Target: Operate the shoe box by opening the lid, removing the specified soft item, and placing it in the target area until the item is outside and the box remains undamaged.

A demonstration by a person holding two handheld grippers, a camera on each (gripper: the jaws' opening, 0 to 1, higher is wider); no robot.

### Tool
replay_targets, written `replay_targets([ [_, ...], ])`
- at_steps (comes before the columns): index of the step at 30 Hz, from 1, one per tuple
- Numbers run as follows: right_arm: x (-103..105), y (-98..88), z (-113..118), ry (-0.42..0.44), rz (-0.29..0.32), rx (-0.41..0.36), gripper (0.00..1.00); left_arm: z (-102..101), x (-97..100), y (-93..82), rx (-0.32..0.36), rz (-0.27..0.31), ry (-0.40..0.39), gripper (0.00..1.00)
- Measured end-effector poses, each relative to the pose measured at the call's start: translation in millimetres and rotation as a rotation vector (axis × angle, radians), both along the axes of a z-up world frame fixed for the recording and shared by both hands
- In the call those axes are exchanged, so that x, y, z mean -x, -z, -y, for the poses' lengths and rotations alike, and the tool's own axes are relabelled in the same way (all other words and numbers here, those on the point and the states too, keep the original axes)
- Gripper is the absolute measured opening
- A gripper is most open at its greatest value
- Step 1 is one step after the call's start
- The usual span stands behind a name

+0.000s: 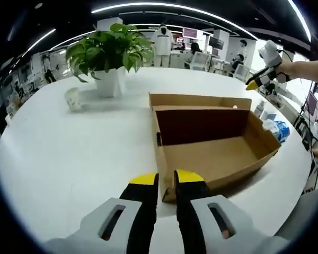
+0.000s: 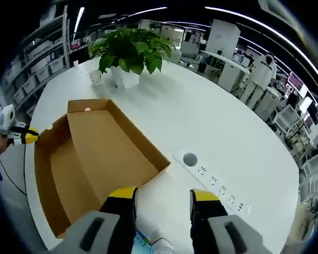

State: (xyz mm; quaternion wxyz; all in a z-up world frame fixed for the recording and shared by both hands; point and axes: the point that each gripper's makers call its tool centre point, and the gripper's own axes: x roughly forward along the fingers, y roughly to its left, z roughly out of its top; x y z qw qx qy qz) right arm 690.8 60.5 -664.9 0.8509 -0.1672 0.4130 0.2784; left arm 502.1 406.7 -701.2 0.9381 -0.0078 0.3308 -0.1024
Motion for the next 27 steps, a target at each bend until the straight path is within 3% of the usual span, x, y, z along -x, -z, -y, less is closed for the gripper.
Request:
replay_targets([
  [11,-5,15.8,-7,0.049,-0.019,-0.035,0.33,-1,-0.6,3.1,-0.004,0.003,-0.105,0.02],
  [24,-14,46.6,-16,0.141,-0.075,-0.091,0.29,-3,0.5,4.8,-0.012,-0.01,-0.123,0.01],
  [27,-16,53.6,-19,0.136,-0.058,-0.069,0.22,-3,0.4,5.0,-0.015,-0.014,-0.126,0.01],
])
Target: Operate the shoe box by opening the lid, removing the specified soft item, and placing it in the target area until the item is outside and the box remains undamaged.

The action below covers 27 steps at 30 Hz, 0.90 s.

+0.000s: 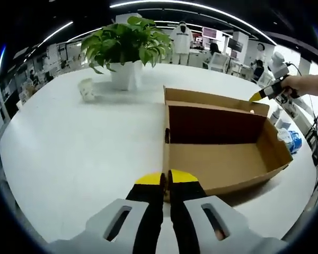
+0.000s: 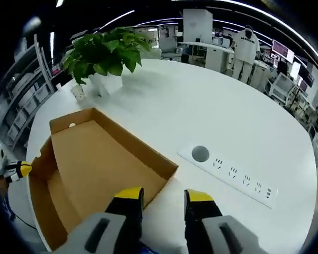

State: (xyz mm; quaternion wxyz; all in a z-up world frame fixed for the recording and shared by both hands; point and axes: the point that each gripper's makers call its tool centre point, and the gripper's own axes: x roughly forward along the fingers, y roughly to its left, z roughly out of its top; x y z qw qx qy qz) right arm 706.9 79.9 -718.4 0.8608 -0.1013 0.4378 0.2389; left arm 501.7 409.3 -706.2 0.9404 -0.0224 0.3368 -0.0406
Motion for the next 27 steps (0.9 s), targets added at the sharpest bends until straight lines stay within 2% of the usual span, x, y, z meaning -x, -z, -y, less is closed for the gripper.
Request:
replay_targets([
  [2,1,5.7,-4,0.01,-0.013,-0.011,0.2,0,0.3,0.0,-0.006,-0.002,0.0,0.01],
  [5,6,15.3,-11,0.043,-0.07,-0.048,0.22,0,0.7,0.3,0.008,-0.005,-0.007,0.01],
  [8,6,17.5,-8,0.051,-0.068,-0.032,0.2,0,0.2,0.2,0.003,-0.019,0.001,0.01],
  [10,7,20.8,-8,0.104,-0.105,-0.066,0.2,1,0.3,0.4,0.003,-0.024,0.003,0.01],
  [13,5,22.4,-8,0.119,-0.119,-0.087,0.16,0,0.3,0.8,0.006,-0.027,0.007,0.01],
  [16,9,21.8,-14,0.132,-0.143,-0.11,0.08,0,0.2,1.0,0.004,-0.033,0.008,0.01],
  [20,10,20.7,-13,0.137,-0.125,-0.057,0.04,0,0.3,1.4,0.005,-0.031,0.011,0.01],
  [21,7,18.3,-10,0.144,-0.103,-0.04,0.03,0,0.3,1.6,0.009,-0.033,0.009,0.01],
  [22,7,14.7,-12,0.163,-0.098,-0.054,0.02,0,0.2,1.7,0.009,-0.034,0.009,0.01],
  [24,7,10.3,-12,0.154,-0.078,-0.024,0.01,0,0.2,1.8,0.003,-0.036,0.012,0.01],
  [27,6,1.9,-12,0.167,-0.064,-0.031,0.0,0,0.1,2.0,0.011,-0.04,0.009,0.01],
])
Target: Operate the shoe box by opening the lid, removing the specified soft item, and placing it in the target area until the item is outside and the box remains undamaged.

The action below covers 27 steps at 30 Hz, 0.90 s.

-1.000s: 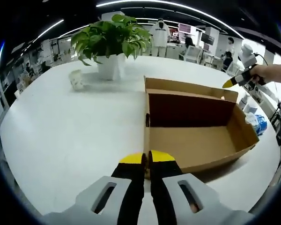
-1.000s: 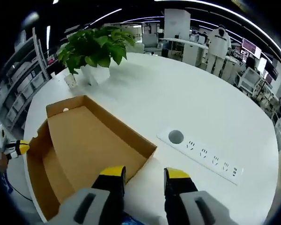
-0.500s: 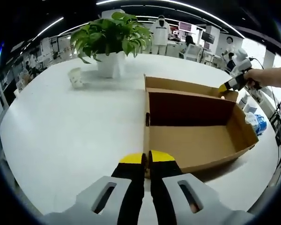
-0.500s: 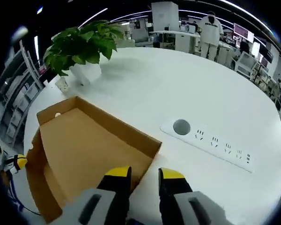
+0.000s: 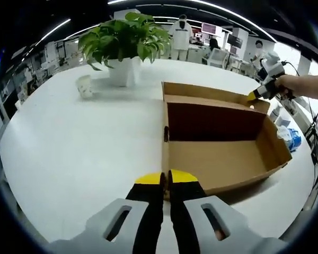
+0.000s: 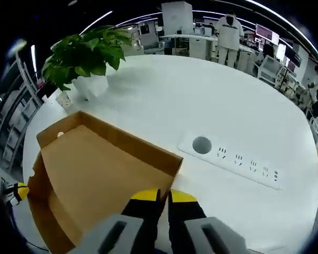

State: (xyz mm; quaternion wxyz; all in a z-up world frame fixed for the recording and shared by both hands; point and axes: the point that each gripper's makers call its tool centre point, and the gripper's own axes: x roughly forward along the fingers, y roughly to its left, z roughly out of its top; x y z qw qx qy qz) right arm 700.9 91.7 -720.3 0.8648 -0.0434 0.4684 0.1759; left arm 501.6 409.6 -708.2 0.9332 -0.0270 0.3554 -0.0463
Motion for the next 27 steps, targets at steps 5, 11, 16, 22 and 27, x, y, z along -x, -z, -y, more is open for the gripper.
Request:
replay_targets([
  [5,0,-16.3,-1,0.017,0.032,-0.015,0.0,1,0.0,0.1,-0.001,-0.006,0.007,0.01],
  [11,0,-40.2,-2,0.032,0.089,-0.048,0.0,1,0.3,0.3,0.007,-0.006,0.003,0.01],
  [16,-2,-57.8,-2,0.036,0.134,-0.076,0.0,2,0.1,0.7,0.007,-0.005,0.005,0.01],
  [22,3,-80.6,-7,0.029,0.189,-0.113,0.0,3,0.2,0.9,0.008,-0.005,0.006,0.01],
  [27,10,-95.5,-11,0.016,0.235,-0.126,0.0,3,-0.2,1.1,0.015,-0.004,0.006,0.01],
])
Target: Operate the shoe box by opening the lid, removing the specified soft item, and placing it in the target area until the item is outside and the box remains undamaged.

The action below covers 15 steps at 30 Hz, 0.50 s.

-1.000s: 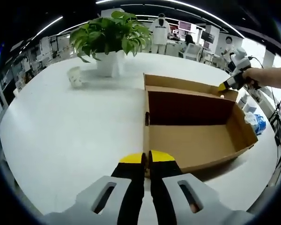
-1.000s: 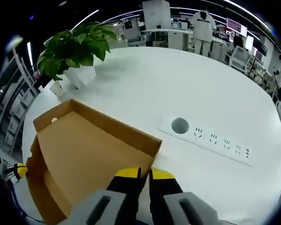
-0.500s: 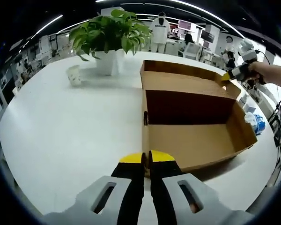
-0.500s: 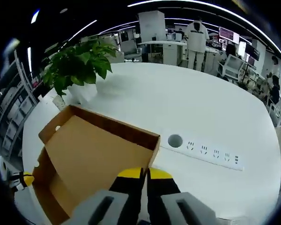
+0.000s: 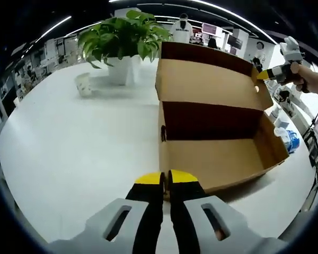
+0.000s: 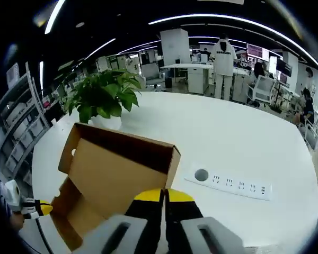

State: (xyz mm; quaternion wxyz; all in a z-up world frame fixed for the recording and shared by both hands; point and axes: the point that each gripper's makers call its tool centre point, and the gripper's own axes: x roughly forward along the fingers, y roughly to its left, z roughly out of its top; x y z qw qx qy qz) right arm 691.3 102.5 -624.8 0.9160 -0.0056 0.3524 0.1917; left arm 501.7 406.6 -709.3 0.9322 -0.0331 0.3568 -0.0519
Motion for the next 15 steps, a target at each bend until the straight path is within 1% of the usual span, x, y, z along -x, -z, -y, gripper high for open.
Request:
replay_targets([
  [6,12,-9.2,0,-0.007,0.044,0.005,0.0,0,-0.2,-0.1,0.008,-0.003,0.006,0.01],
  [13,28,-17.1,-1,-0.018,0.072,0.007,0.0,0,-0.6,-0.5,0.014,-0.002,0.011,0.01],
  [15,29,-17.9,0,-0.016,0.078,0.003,0.0,0,-0.9,-0.6,0.018,-0.003,0.014,0.01],
])
